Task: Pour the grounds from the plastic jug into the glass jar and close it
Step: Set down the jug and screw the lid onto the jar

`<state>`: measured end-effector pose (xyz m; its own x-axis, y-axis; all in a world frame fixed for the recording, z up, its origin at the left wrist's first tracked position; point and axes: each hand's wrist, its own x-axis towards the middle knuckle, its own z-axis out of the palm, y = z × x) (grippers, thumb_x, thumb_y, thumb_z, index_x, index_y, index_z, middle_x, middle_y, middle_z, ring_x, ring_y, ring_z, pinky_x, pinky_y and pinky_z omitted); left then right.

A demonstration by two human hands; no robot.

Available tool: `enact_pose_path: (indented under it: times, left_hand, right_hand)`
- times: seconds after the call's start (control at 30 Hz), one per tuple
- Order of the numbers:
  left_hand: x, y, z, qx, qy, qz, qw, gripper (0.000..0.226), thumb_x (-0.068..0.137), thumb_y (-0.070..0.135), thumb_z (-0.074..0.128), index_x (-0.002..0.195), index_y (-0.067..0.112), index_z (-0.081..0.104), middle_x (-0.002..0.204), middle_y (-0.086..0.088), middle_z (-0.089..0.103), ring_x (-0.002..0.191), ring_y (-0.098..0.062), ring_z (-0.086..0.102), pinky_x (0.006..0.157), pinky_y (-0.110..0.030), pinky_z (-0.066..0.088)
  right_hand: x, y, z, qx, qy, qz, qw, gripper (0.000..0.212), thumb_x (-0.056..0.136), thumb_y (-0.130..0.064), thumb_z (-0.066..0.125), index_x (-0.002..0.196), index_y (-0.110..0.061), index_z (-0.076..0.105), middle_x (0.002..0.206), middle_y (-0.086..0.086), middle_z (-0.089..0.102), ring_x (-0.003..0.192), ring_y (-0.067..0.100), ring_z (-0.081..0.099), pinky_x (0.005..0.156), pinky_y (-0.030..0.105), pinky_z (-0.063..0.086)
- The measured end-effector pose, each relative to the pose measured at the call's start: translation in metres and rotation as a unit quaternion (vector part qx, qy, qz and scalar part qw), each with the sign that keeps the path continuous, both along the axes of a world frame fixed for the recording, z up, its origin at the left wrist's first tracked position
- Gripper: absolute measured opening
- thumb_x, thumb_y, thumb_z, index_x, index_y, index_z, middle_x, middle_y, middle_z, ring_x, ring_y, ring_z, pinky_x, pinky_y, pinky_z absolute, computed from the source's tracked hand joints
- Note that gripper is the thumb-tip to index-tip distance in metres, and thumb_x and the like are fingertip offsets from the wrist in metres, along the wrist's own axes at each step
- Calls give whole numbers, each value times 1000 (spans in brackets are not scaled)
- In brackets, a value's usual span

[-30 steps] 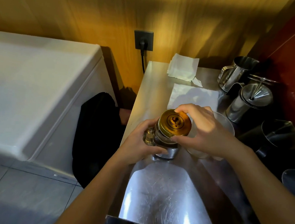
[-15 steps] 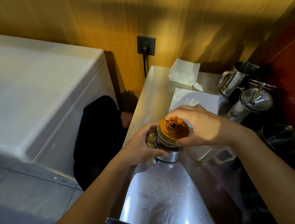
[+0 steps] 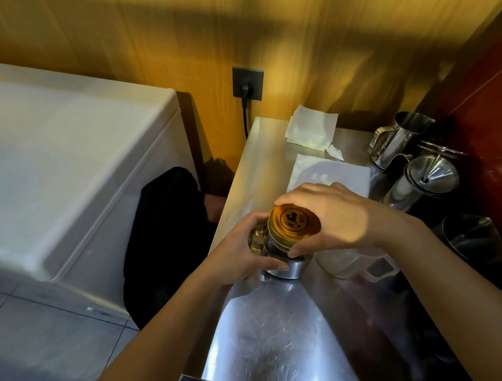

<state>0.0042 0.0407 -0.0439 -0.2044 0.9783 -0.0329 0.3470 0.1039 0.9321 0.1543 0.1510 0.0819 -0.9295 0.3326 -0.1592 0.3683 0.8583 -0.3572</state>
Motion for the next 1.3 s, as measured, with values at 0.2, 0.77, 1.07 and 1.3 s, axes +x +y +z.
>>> enact_pose_path:
  times: [0.2,0.77,1.07,1.3]
  left_hand:
    - [-1,1,-4,13,-5,1,1000,70,57,29,89,109,46,46,113,17,52,101,15,48,77,-2,39]
    - [-2,1,-6,-16,24,4,1000,76,53,46,87,103,71,35,111,34,45,107,22,40,79,-5,38]
    - [-2,1,-4,-13,14,1,1000,76,52,49,86,108,64,38,116,28,48,109,13,45,84,-8,41]
    - [0,1,-5,-17,15,1,1000,76,56,46,86,110,64,35,115,30,46,108,16,44,83,-11,40]
  right_hand:
    - [-3,-4,-7,53,6,-34,998,63,65,-70,59,112,-30,49,102,-4,56,90,16,52,80,35,43]
    - [1,13,8,-68,16,63,996,64,69,-23,78,126,-30,49,117,-6,54,101,-6,42,88,11,33]
    - [-6,14,2,-15,-4,99,995,59,67,-35,77,120,-34,50,109,-10,55,105,8,41,91,34,26]
    - [-6,11,-7,75,1,63,995,70,62,-68,65,119,-32,48,111,-6,53,101,10,39,87,32,26]
